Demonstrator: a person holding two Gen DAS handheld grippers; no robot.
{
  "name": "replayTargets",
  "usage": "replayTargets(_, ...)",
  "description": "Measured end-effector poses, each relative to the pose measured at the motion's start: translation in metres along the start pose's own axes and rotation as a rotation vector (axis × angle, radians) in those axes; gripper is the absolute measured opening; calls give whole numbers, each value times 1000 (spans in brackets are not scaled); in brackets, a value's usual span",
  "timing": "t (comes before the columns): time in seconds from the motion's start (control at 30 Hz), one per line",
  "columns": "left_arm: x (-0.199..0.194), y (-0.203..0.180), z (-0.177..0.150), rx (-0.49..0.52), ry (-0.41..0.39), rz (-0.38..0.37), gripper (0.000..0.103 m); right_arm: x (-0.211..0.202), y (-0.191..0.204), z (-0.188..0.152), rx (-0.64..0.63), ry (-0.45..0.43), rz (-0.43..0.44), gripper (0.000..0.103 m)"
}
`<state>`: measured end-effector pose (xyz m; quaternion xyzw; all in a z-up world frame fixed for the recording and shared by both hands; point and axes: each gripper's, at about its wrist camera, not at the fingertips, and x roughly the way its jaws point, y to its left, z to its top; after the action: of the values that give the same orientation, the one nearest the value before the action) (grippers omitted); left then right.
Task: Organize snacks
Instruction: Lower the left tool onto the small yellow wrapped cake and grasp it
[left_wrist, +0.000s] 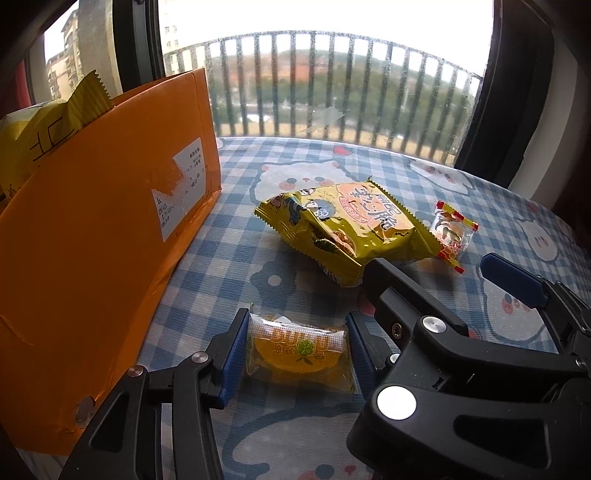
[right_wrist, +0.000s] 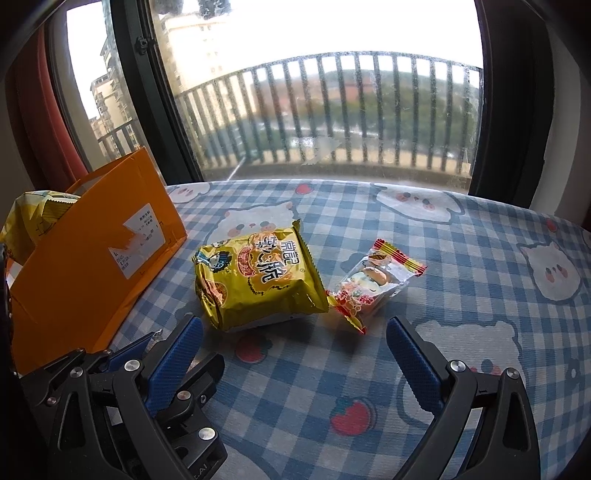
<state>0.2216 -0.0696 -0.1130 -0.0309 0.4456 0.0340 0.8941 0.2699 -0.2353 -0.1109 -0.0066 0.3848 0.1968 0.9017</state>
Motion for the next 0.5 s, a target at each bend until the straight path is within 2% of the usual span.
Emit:
replayTargets(0.2,0,5,9,-7,-4,15,51,1,7,10,-14,-4,-15,101)
replayTargets(0.5,5,10,22,69,-20,39,51,22,19,26,-58,-3,1,101)
